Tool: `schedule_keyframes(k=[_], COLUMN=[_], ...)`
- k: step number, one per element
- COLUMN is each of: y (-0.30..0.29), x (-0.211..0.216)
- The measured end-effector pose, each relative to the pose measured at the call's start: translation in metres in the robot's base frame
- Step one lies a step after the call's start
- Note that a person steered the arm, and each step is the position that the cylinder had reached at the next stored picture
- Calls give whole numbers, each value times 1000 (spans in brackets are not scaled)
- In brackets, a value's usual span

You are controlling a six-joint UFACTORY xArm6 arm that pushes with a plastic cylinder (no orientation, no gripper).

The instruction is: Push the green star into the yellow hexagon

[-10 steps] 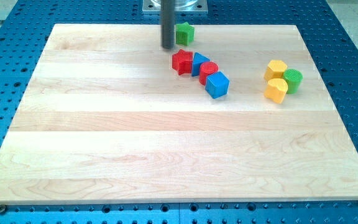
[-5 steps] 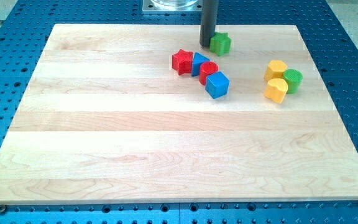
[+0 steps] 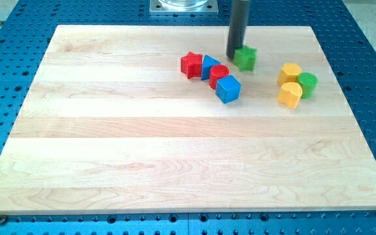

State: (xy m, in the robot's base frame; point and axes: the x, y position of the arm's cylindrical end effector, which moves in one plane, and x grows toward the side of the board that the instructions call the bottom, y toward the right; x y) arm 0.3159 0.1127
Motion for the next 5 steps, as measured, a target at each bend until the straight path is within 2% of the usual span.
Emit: schedule_keyframes(k=[1, 2, 4, 5], y=[6, 5, 30, 40], x=[5, -16, 54, 60])
